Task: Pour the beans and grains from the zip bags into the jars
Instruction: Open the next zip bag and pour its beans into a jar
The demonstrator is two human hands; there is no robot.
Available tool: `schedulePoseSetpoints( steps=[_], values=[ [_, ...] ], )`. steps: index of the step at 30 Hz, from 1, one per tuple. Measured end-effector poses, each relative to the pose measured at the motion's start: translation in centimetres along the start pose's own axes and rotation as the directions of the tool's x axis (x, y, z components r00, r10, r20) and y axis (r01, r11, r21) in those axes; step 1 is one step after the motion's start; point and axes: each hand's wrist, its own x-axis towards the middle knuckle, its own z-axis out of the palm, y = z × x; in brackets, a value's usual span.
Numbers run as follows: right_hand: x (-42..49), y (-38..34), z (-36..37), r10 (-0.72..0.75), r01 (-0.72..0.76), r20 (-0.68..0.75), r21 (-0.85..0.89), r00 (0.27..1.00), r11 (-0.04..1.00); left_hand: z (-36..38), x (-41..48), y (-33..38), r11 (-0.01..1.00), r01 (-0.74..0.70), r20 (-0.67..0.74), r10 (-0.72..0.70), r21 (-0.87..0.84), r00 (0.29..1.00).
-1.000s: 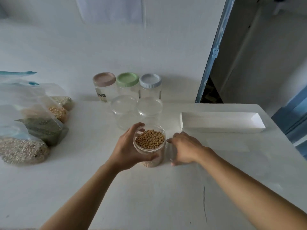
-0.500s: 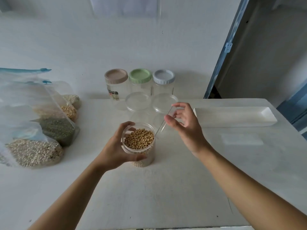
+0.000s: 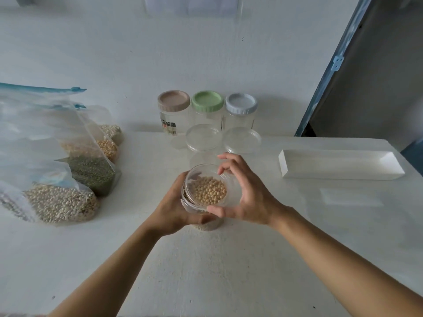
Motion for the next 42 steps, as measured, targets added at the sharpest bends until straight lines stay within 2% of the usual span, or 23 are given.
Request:
schedulePoseSetpoints(
  steps=[4, 8, 11, 15, 18, 25, 28, 32, 34, 36, 38, 40, 42],
  values=[
    [2.6, -1.4, -1.1, 0.035, 0.043, 0.297, -0.250, 0.954, 0.967, 0.2, 0.1, 0.2, 0.999, -0.012, -0.002, 0.012, -0.032, 1.000],
    [5.3, -3.4, -1.7, 0.085, 0.127, 0.494, -0.379, 0.865, 0.916, 0.3, 0.3, 0.6, 0.997, -0.011, 0.022, 0.012, -0.076, 1.000],
    [7.0, -4.6, -1.8, 0.133, 0.184, 0.602, -0.436, 0.788, 0.881, 0.3, 0.3, 0.5, 0.995, 0.002, 0.022, 0.000, -0.097, 1.000],
    [8.1, -5.6, -1.8, 0.144, 0.219, 0.686, -0.414, 0.713, 0.884, 0.3, 0.5, 0.6, 0.994, 0.011, 0.030, -0.008, -0.113, 1.000],
    [8.5, -5.6, -1.7, 0.172, 0.217, 0.704, -0.426, 0.689, 0.878, 0.3, 0.6, 0.6, 0.989, 0.018, 0.026, -0.015, -0.146, 1.000],
    [8.0, -6.6, -1.7, 0.227, 0.180, 0.514, -0.625, 0.827, 0.760, 0.4, 0.7, 0.6, 0.984, 0.013, 0.037, -0.006, -0.179, 0.999],
    [7.3, -7.0, -1.0, 0.235, 0.165, 0.431, -0.708, 0.871, 0.686, 0.3, 0.6, 0.3, 0.982, 0.013, 0.035, -0.006, -0.188, 0.999],
    [7.0, -7.3, -0.4, 0.293, 0.068, 0.301, -0.794, 0.908, 0.605, 0.3, 0.7, 0.3, 0.980, 0.018, 0.051, -0.008, -0.199, 0.999],
    [7.0, -7.4, -0.7, 0.264, 0.054, 0.244, -0.822, 0.933, 0.567, 0.3, 0.8, 0.3, 0.978, 0.022, 0.061, -0.010, -0.206, 0.998],
    [7.1, -7.3, -1.4, 0.224, 0.060, 0.229, -0.815, 0.947, 0.577, 0.2, 0.8, 0.2, 0.976, 0.016, 0.059, -0.004, -0.216, 0.998],
    [7.2, -7.1, -2.0, 0.206, 0.118, 0.352, -0.712, 0.913, 0.693, 0.2, 0.8, 0.0, 0.975, 0.015, 0.041, -0.006, -0.221, 0.999],
    [7.4, -7.0, -2.3, 0.198, 0.182, 0.570, -0.541, 0.797, 0.821, 0.3, 0.8, -0.1, 0.976, 0.023, 0.027, -0.017, -0.216, 0.999],
    [7.3, -6.6, -2.1, 0.211, 0.198, 0.658, -0.490, 0.723, 0.849, 0.5, 0.8, -0.5, 0.979, 0.026, 0.025, -0.021, -0.200, 0.999]
  ],
)
